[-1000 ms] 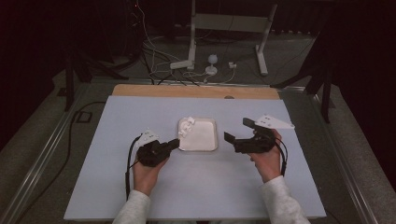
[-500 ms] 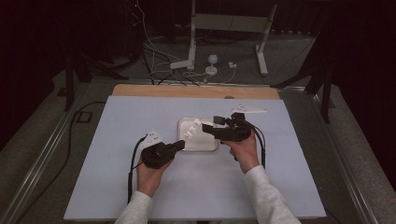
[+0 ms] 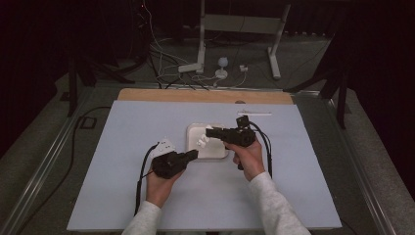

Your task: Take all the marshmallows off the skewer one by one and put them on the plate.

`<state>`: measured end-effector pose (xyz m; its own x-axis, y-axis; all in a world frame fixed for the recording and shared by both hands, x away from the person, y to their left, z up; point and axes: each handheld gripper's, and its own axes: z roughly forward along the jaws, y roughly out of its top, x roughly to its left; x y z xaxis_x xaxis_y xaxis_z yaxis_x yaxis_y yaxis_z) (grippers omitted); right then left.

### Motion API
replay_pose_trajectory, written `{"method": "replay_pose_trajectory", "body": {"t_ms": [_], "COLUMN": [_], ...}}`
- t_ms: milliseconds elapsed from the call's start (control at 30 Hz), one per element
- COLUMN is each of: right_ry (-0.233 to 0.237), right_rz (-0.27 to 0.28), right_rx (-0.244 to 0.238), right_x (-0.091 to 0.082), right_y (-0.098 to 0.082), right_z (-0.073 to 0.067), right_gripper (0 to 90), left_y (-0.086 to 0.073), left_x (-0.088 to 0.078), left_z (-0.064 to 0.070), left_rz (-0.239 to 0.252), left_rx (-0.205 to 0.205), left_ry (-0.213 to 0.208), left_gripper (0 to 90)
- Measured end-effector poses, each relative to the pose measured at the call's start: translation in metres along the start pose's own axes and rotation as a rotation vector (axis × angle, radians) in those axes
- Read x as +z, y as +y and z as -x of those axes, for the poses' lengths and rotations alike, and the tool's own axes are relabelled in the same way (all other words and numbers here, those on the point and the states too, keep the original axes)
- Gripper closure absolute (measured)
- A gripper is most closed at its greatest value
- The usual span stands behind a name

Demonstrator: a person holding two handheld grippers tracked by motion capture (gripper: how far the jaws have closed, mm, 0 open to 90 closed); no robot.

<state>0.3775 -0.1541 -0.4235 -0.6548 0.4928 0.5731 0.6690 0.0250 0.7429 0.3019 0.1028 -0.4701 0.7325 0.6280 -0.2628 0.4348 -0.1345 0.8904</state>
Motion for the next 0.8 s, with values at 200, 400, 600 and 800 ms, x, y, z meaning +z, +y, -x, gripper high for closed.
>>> {"method": "replay_pose_trajectory", "body": {"t_ms": [200,400,600,800], "right_ry": [-0.019,-0.05,-0.051,-0.008], "right_rz": [0.009,0.037,0.079,0.072], "right_rx": [-0.091,-0.096,-0.075,-0.096], "right_x": [0.003,0.0,-0.003,-0.005], "right_y": [0.001,0.003,0.005,0.005], "right_z": [-0.013,-0.017,-0.017,-0.018], "right_gripper": [75.5,78.2,80.3,77.7], "left_y": [-0.002,-0.003,-0.006,-0.005], "left_x": [0.006,0.003,0.004,0.0], "left_z": [0.005,0.004,0.005,0.006], "left_rz": [-0.046,-0.049,-0.048,-0.028], "left_rx": [0.042,0.072,0.094,0.082], "left_ry": [0.028,0.07,0.086,0.09], "left_gripper": [90.0,90.0,90.0,90.0]}}
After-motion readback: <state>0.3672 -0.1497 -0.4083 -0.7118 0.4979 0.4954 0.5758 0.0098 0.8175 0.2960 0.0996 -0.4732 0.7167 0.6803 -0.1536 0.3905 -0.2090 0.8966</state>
